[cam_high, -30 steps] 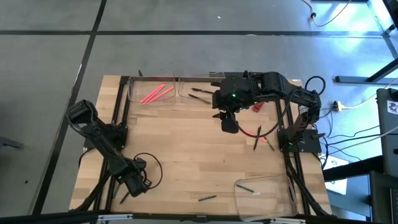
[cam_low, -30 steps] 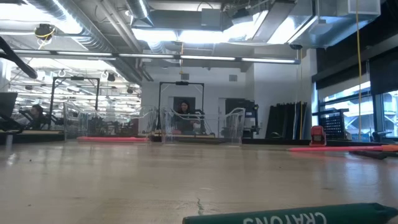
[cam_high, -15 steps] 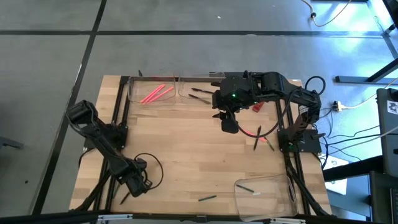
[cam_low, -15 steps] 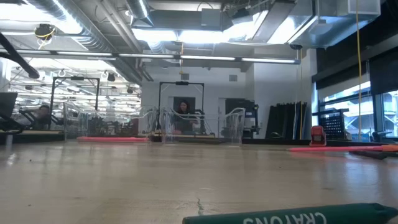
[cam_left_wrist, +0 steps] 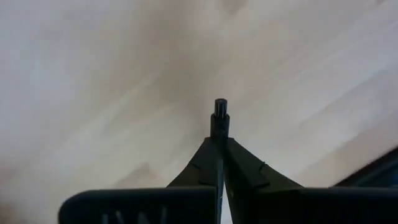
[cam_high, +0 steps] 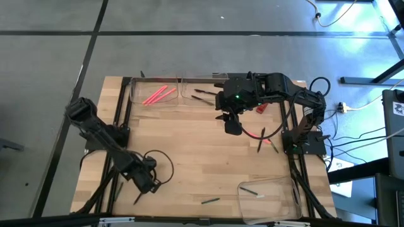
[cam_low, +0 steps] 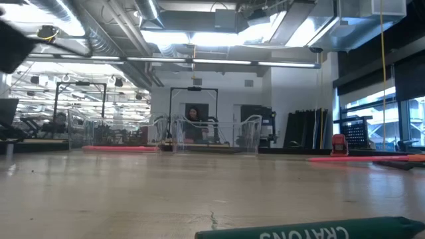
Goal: Sort crayons/erasers/pens/pencils in bins
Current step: Put the black pen into the top right transparent bin
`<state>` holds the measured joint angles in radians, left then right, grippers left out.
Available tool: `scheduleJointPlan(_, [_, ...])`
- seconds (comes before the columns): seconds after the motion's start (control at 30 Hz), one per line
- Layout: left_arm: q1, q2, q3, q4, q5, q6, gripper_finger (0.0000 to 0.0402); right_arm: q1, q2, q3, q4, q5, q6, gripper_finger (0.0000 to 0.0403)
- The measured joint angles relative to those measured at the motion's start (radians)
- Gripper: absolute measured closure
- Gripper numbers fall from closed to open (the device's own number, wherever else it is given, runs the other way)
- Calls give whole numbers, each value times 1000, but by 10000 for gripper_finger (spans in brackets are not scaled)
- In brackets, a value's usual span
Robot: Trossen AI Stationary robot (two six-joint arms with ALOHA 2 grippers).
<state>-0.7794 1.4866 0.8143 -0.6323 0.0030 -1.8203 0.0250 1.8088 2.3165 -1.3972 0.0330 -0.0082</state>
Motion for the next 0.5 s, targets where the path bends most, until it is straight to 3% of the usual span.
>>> scheduleJointPlan(0.5, [238,-146,1,-14,-75,315,400,0,0,0,0,0,-1,238])
